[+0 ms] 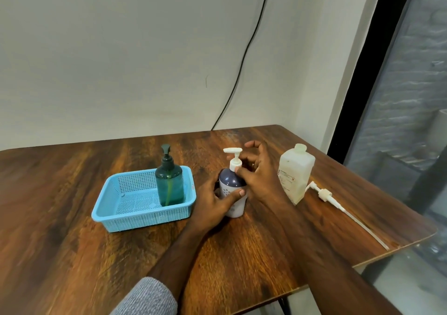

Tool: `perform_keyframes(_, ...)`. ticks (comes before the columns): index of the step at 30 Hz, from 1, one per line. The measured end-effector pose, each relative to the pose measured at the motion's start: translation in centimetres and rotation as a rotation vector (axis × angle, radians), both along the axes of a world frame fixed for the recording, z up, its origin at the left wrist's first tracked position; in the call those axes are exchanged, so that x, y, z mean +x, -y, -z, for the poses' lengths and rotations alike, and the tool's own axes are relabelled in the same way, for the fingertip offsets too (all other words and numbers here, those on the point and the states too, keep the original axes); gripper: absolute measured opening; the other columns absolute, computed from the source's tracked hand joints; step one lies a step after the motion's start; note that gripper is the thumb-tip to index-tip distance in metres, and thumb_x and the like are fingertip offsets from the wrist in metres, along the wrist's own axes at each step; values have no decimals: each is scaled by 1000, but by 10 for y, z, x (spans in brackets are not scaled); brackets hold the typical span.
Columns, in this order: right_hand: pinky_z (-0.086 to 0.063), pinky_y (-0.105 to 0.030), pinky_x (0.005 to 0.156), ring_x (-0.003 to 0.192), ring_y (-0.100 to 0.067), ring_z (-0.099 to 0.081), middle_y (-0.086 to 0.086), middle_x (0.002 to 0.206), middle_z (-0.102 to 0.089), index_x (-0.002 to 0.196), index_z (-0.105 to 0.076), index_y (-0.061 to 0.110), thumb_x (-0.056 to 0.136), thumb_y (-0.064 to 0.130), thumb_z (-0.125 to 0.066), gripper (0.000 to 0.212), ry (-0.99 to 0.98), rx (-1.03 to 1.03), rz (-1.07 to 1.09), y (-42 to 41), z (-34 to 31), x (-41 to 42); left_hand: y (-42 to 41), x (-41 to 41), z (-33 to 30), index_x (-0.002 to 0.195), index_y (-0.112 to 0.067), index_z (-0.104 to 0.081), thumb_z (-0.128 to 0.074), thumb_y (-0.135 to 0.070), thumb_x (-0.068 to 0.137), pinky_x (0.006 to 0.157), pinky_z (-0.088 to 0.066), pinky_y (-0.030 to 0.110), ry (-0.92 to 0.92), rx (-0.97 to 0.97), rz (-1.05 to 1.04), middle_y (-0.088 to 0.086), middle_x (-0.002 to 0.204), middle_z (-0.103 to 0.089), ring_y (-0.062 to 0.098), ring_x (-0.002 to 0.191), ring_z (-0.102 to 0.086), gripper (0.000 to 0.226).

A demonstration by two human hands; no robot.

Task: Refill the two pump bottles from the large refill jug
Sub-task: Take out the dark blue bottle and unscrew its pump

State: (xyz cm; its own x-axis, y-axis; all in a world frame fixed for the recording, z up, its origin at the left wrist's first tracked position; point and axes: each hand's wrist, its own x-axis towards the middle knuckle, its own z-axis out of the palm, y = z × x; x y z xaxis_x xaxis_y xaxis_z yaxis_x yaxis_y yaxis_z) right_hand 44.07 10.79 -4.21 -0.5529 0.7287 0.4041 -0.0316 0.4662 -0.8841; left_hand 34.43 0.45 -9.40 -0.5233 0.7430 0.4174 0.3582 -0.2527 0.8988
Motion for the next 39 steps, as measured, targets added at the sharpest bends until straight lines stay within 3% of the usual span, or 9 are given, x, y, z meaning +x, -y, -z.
perform_keyframes(3, -55, -32, 91, 111, -13, -65, -1, 119, -71, 128, -44, 25, 89, -4, -61, 51, -18, -66, -54, 2, 0, 0, 0, -1, 0, 125, -27, -58, -81, -26, 81, 85, -54, 20, -11, 5, 3, -8, 116, -70, 5, 106, -67, 49)
perform_keyframes(5, -54, -21, 87, 109, -7, -64, 3, 120, -66, 131, -43, 25, 85, 9, -77, 60, 25, 37, 40, 7, 0, -3, 0, -1, -1, 124, -27, -58, -80, -24, 82, 83, -52, 16, -13, 6, 12, -10, 114, -70, 3, 106, -66, 47)
perform_keyframes(8, -54, -20, 82, 98, -3, -64, 10, 105, -65, 124, -45, 28, 72, 24, -89, 69, 17, 122, 150, 10, -1, -4, 0, 0, -1, 127, -24, -57, -79, -23, 83, 84, -51, 13, -5, 6, 27, -11, 117, -69, 0, 108, -65, 50)
perform_keyframes(15, -55, -27, 82, 97, -3, -69, 7, 107, -74, 114, -50, 32, 82, 10, -80, 49, -91, 17, 42, 6, -2, 3, -4, -1, 3, 133, -20, -55, -79, -29, 82, 89, -56, 25, 24, 7, 22, -6, 119, -69, 7, 109, -66, 58)
perform_keyframes(21, -57, -50, 93, 108, -22, -70, -6, 119, -70, 121, -52, 25, 91, 1, -68, 42, -272, -47, -33, -4, -28, 2, -5, 1, 3, 127, -26, -55, -79, -26, 81, 84, -51, 15, 7, 12, -9, -10, 118, -68, 0, 108, -64, 51)
perform_keyframes(26, -60, -30, 83, 101, -17, -72, -7, 115, -72, 118, -57, 16, 86, 1, -74, 39, -440, -11, 61, -8, -71, 2, -9, 0, 7, 128, -24, -56, -80, -26, 81, 87, -55, 24, 3, 38, -58, -10, 119, -68, 3, 108, -65, 53)
perform_keyframes(30, -61, -31, 80, 90, -16, -73, -1, 102, -75, 107, -68, 14, 83, 9, -80, 28, -459, 42, 253, -28, -88, -4, -10, 0, 8, 126, -31, -52, -80, -29, 80, 87, -55, 23, 8, 64, -104, -12, 119, -66, 2, 108, -64, 54)
perform_keyframes(35, -47, -6, 62, 81, 2, -64, 6, 98, -71, 108, -72, 17, 82, 13, -81, 28, -76, 182, 302, -42, -68, -7, -8, 1, 6, 123, -40, -49, -78, -34, 80, 85, -53, 18, -1, 83, -135, -14, 118, -63, 1, 109, -63, 52)
perform_keyframes(39, -45, -20, 69, 88, -11, -64, 9, 97, -66, 103, -70, 22, 84, 19, -79, 22, 392, 189, 277, -45, -14, -22, -8, 1, 7, 124, -40, -47, -78, -30, 81, 84, -51, 15, -15, 87, -134, -15, 120, -62, 0, 109, -62, 53)
